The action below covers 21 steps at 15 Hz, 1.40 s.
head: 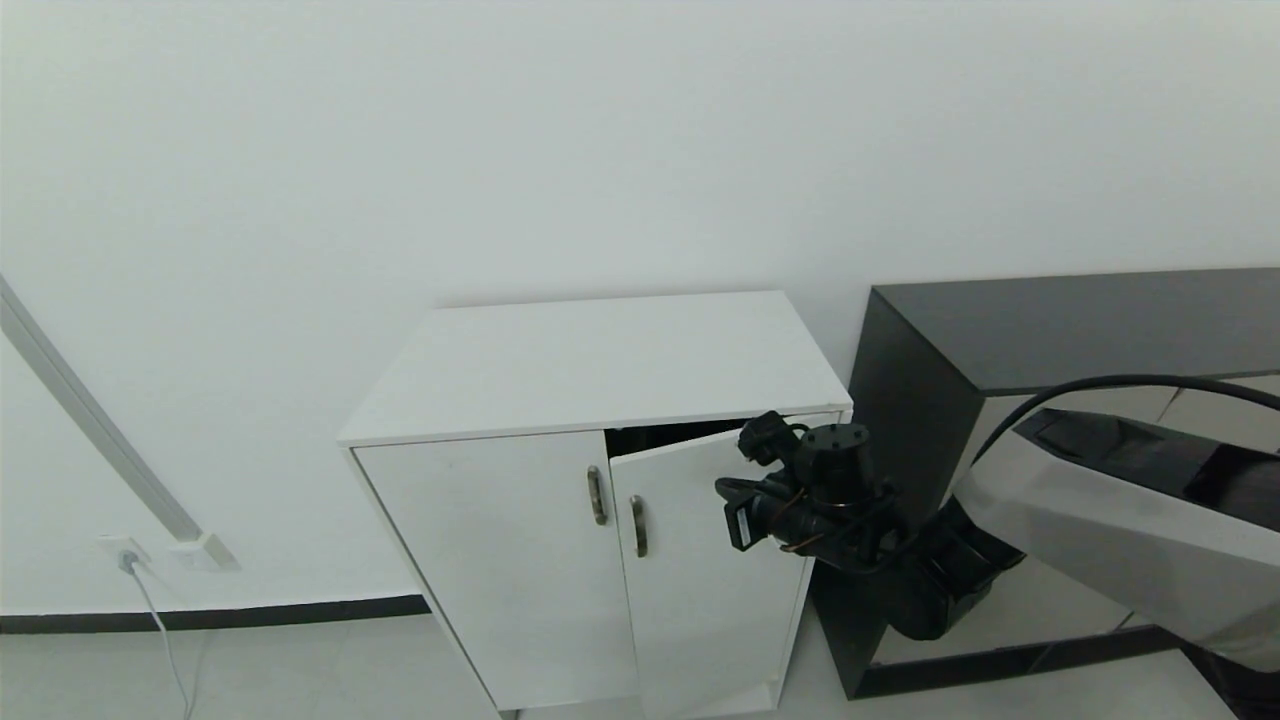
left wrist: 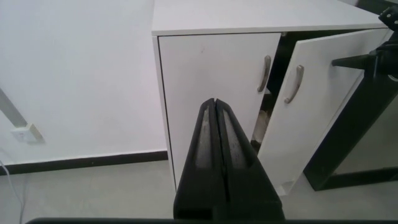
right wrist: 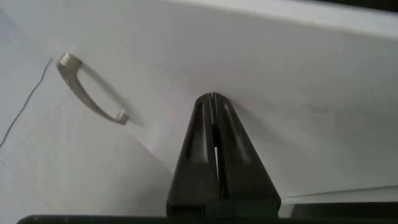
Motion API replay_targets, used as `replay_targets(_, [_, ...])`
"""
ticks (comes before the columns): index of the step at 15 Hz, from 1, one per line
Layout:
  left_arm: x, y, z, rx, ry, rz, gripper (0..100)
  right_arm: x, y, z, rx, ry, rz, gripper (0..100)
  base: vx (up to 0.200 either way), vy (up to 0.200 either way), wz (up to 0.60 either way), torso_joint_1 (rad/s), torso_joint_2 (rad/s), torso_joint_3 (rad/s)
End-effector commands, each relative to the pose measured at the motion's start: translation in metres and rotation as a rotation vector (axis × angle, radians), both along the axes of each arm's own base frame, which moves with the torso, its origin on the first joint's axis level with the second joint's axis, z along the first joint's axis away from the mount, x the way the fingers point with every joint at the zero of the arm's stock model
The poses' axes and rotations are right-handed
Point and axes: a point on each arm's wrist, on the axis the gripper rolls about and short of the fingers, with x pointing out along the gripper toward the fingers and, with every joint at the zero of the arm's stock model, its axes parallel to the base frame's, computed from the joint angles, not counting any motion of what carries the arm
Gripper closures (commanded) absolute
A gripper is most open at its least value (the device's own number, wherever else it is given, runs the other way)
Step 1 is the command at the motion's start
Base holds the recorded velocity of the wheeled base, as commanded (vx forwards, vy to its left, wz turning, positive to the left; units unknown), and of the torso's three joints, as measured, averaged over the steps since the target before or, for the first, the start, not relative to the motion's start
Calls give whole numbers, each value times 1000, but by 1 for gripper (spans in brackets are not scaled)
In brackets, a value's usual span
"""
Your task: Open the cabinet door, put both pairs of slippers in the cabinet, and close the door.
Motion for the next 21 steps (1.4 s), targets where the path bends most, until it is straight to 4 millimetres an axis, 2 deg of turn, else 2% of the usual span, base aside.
replay_targets(1, [0,0,0,0,0,0,100,3,0,-2,0,0,-4,100,0,0,0,0,0,0])
replay_targets(8, [0,0,0,-2,0,2,100,18,0,-2,6,-9,-22,100,0,0,0,0,0,0])
replay_targets(21, [0,0,0,-2,2,2,100,30,-2,4,14,-22,-41,100,0,0,0,0,0,0])
